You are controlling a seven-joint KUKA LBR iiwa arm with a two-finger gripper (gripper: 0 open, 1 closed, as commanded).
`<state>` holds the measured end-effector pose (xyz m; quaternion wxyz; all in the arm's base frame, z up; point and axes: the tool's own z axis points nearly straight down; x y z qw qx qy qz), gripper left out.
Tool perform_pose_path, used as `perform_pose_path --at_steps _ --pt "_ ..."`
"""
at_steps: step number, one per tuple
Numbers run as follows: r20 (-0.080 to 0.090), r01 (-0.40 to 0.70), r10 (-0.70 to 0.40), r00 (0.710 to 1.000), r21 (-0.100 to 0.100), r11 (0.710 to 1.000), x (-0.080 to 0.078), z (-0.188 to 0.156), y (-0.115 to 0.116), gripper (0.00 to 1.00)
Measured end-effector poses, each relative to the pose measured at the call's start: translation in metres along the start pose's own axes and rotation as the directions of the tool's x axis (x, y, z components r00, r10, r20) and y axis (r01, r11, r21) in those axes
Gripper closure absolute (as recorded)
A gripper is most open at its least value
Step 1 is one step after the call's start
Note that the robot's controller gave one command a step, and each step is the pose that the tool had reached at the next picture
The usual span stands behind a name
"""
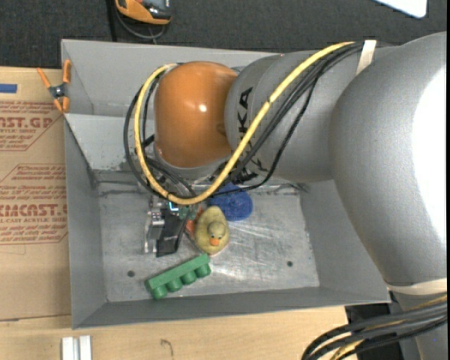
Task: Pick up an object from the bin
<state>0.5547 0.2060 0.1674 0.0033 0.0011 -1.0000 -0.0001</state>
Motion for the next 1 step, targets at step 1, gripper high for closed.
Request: perform_pose_path --at_steps 1 --pt "0.007 -0.001 0.001 1.000 -0.001 1.000 -0.0020 -0.0048 -0.0008 0.00"
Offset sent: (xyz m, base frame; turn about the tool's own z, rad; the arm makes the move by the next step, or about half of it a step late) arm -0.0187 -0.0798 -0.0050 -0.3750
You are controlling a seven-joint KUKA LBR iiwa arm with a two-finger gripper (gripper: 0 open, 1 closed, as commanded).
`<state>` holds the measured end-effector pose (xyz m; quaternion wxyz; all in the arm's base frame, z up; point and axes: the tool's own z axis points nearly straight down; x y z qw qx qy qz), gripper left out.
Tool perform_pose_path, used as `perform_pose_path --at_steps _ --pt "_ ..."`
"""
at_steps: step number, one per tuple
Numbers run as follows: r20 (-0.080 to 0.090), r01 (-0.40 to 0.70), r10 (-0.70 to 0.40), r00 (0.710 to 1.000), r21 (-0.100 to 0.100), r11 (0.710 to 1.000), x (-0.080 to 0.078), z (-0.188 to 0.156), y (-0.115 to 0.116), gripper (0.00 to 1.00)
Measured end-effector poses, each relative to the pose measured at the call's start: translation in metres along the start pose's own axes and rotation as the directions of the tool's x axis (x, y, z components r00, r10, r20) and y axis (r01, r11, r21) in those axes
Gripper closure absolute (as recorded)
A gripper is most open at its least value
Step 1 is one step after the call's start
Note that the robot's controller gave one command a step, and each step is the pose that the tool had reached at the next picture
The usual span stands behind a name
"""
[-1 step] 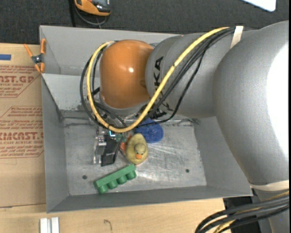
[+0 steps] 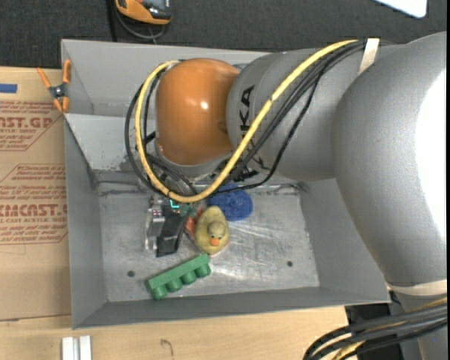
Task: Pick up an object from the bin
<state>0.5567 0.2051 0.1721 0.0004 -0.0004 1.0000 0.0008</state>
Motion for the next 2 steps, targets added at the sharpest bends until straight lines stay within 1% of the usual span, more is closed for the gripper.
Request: perform_pose_path --at_steps 1,2 --pt "0.003 0.108 -0.108 0.994 -0.002 0.994 0.006 0.002 -0.015 0.00" --pt "0.005 0.305 -0.305 0.952 0.003 0.952 0.002 0.036 -0.045 0.00"
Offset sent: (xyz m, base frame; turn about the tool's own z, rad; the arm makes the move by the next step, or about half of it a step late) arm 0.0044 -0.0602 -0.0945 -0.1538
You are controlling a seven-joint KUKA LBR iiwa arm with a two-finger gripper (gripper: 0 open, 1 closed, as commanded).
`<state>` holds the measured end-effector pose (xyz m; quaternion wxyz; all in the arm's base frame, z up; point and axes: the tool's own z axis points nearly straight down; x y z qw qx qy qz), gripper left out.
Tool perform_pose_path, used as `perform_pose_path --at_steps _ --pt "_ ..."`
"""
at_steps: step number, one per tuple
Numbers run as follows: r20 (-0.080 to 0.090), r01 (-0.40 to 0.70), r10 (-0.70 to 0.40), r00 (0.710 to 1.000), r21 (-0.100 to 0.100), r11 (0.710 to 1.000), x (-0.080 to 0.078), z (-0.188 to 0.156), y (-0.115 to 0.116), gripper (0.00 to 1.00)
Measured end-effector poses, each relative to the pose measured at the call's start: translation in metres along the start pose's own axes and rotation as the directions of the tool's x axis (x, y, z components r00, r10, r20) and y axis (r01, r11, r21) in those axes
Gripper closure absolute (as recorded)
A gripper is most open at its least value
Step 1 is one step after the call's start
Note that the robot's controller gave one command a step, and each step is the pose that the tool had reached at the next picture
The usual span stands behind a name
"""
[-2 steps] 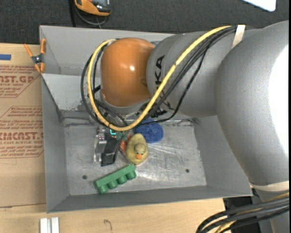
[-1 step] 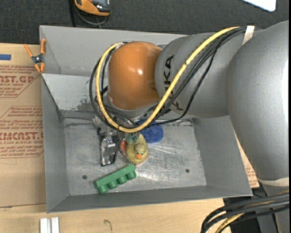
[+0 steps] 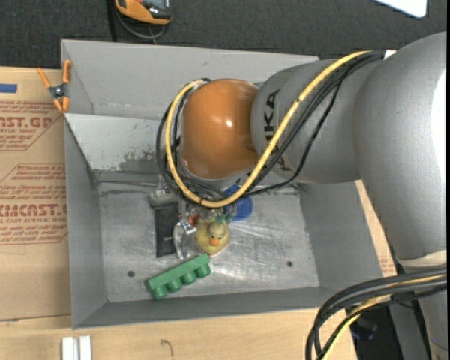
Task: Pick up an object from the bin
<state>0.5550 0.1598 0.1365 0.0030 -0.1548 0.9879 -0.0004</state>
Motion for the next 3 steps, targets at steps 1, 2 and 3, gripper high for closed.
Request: perform_pose_path --at_steps 1,2,3 --pt "-0.009 -0.199 0.199 0.980 -0.001 0.980 0.016 0.014 -0.006 0.00" --pt "-0.005 -0.349 0.349 0.937 -0.001 0.937 0.022 0.033 -0.023 0.00" --pt "0.009 -0.216 0.216 0.976 -0.005 0.976 0.009 0.061 -0.063 1.00"
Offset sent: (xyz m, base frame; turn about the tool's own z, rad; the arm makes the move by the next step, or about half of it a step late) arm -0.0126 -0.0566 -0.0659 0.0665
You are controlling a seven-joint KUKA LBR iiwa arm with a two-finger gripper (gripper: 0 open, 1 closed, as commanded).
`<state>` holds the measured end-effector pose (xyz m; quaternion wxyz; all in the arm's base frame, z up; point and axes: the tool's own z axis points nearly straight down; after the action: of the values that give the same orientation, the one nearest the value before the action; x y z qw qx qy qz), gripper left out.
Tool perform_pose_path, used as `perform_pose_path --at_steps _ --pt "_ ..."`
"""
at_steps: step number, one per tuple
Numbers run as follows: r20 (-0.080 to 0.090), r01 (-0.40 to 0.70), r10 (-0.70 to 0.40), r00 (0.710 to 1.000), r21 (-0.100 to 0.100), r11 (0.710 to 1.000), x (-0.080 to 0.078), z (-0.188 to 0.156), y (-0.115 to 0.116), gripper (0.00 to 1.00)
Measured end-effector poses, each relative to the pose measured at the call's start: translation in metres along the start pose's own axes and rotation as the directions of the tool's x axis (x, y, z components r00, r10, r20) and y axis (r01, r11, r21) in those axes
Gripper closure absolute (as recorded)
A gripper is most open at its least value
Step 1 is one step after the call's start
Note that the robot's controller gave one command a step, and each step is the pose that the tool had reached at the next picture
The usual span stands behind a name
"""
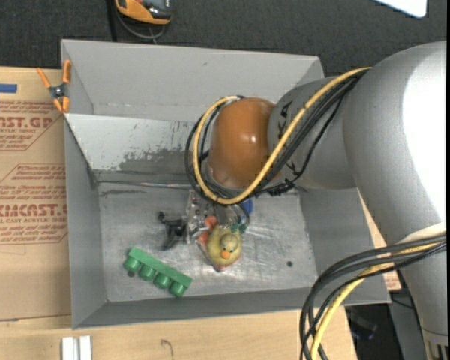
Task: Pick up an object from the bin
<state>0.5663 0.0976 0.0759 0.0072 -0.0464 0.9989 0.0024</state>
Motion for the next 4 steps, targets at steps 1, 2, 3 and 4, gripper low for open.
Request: perform_pose_path --at_steps 1,2,3,4 --pt "0.000 -0.001 0.001 1.000 0.000 1.000 0.000 0.000 0.000 1.00" --pt "0.000 -0.001 0.001 1.000 0.000 1.000 0.000 0.000 0.000 1.00" --pt "-0.014 0.083 -0.083 0.996 0.003 0.997 -0.016 -0.202 -0.012 1.00" --pt "-0.009 0.084 -0.084 0.996 0.003 0.996 -0.017 -0.209 -0.013 1.00"
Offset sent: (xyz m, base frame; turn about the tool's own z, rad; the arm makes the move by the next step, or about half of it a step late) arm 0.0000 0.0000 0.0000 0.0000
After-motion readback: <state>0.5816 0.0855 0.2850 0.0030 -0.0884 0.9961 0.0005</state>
